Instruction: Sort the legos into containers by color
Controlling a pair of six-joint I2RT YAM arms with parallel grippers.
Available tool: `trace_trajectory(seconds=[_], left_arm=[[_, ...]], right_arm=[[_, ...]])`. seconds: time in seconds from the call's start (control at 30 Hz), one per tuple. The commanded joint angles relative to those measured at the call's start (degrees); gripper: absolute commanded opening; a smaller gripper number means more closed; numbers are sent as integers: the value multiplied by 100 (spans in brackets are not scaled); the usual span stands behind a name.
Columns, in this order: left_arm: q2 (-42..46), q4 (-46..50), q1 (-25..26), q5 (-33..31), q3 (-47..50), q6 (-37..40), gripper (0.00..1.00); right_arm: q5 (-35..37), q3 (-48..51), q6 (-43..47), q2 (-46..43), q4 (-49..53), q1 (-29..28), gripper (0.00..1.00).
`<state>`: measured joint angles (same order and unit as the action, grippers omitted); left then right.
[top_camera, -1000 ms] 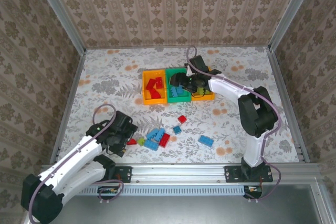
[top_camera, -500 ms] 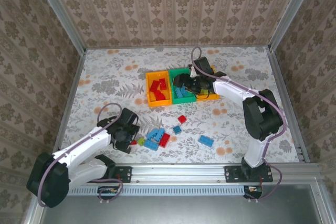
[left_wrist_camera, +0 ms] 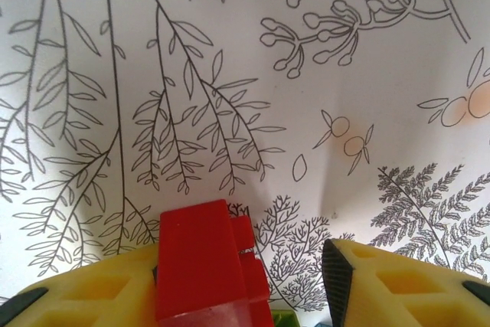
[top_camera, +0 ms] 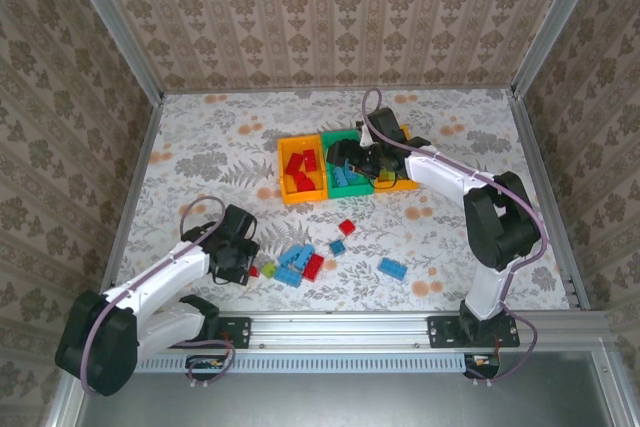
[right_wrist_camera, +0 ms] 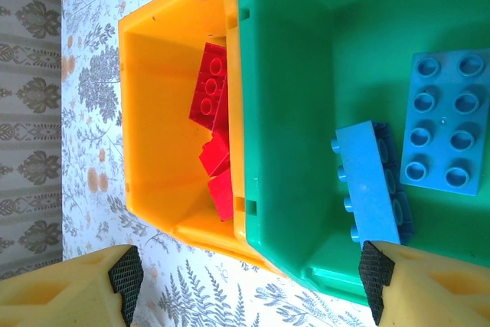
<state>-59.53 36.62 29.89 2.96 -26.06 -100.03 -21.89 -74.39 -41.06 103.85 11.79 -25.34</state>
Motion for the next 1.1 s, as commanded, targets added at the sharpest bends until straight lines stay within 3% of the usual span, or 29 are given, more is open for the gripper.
trace_trajectory(seconds=[0.0,0.4,0.6,0.87,1.07], left_arm=[[-68,-168,-64,142,157,242,52],[-55,-370,-336,208,243,685,32],[-28,-479,-507,74,116,965,27],[-355,-943,-926,145,-551,2198,26],[-1022,-1202,-942,258,-1836,3544,24]], right_arm=[[47,43,18,-278,57,3,78],[131,214,-7,-493,113,38,79],[228,303,97,-641,215,23,79],[806,592,1006,-965,855,-307,79],[1084,1116,1096,-1200,1066,-498,77]])
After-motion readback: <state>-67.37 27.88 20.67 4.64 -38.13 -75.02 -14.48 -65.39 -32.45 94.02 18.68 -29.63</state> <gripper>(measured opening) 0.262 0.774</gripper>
